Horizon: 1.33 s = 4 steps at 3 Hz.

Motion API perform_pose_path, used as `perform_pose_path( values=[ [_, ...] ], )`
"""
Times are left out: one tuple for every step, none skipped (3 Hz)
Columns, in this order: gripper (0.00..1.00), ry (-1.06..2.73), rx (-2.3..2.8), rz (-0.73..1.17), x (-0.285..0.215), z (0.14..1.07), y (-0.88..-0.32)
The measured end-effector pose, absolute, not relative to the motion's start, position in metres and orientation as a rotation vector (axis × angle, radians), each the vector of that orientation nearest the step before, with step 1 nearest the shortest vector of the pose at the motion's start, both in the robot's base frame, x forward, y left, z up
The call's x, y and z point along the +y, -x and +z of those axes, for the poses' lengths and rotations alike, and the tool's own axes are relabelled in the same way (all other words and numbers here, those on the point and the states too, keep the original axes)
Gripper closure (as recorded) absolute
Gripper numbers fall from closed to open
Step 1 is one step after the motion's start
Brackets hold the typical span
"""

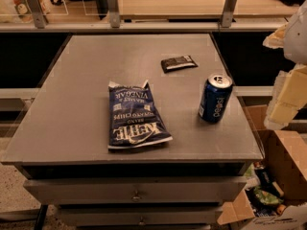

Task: Pick rxbar chocolate

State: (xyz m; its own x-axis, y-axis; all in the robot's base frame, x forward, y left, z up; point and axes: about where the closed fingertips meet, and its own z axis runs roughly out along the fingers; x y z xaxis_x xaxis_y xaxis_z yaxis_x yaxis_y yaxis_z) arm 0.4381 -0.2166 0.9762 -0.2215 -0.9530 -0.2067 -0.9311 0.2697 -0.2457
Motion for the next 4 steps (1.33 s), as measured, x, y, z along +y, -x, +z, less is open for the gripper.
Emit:
perform_pose_path(
  values=[
    [0.00, 1.724, 2.225, -0.100, -0.215, 0.977, -0.439],
    [0.00, 1.726, 2.192, -0.088, -0.206, 0.980, -0.446],
    [0.00, 1.742, 2.147, -0.075, -0.186, 0.980, -0.469],
    [0.00, 1.753, 2.121, -0.085, -0.166, 0.978, -0.503]
  ],
)
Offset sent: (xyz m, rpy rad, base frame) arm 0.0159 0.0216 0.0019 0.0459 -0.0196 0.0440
